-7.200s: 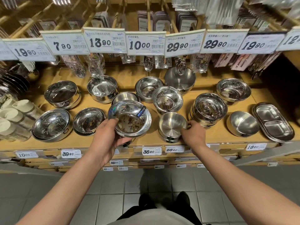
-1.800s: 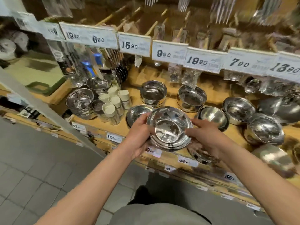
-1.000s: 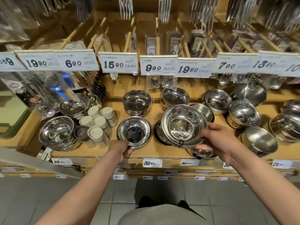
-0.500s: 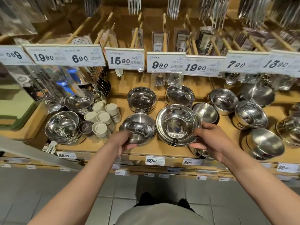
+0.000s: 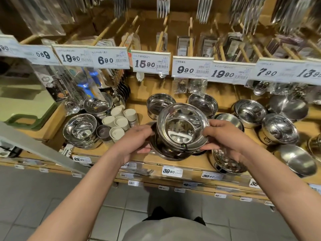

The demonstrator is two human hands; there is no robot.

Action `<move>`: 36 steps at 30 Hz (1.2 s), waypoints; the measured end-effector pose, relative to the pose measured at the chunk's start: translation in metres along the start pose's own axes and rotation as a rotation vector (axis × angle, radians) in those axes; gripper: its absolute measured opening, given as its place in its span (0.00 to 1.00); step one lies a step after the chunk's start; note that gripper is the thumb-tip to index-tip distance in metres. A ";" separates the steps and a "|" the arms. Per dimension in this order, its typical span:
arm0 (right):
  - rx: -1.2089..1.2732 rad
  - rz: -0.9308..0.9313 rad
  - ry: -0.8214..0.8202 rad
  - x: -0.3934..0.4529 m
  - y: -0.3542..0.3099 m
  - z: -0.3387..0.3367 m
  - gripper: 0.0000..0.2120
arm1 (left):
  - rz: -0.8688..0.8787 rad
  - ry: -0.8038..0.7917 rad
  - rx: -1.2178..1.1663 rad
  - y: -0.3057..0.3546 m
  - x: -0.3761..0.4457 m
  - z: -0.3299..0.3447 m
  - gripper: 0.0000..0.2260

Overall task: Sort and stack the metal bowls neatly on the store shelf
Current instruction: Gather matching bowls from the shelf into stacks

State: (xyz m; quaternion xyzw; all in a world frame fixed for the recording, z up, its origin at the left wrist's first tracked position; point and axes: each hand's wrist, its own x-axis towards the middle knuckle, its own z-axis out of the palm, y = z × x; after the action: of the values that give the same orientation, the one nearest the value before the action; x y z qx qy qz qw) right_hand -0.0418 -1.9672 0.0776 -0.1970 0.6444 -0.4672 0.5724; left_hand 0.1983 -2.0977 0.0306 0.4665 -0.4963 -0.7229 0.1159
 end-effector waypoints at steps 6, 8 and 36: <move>-0.038 0.008 0.019 -0.004 0.003 0.000 0.12 | 0.095 0.024 0.034 -0.003 0.003 0.015 0.11; -0.018 0.025 0.018 -0.005 0.005 -0.001 0.11 | 0.116 0.011 0.037 -0.005 0.003 0.021 0.14; -0.117 -0.002 0.062 -0.009 0.004 0.015 0.11 | -0.036 -0.134 -0.232 0.015 0.000 0.038 0.06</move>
State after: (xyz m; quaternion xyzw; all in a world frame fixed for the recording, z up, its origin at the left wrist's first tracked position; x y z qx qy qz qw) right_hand -0.0248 -1.9638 0.0810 -0.2162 0.6878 -0.4353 0.5392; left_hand 0.1634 -2.0817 0.0462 0.4094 -0.4077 -0.8069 0.1227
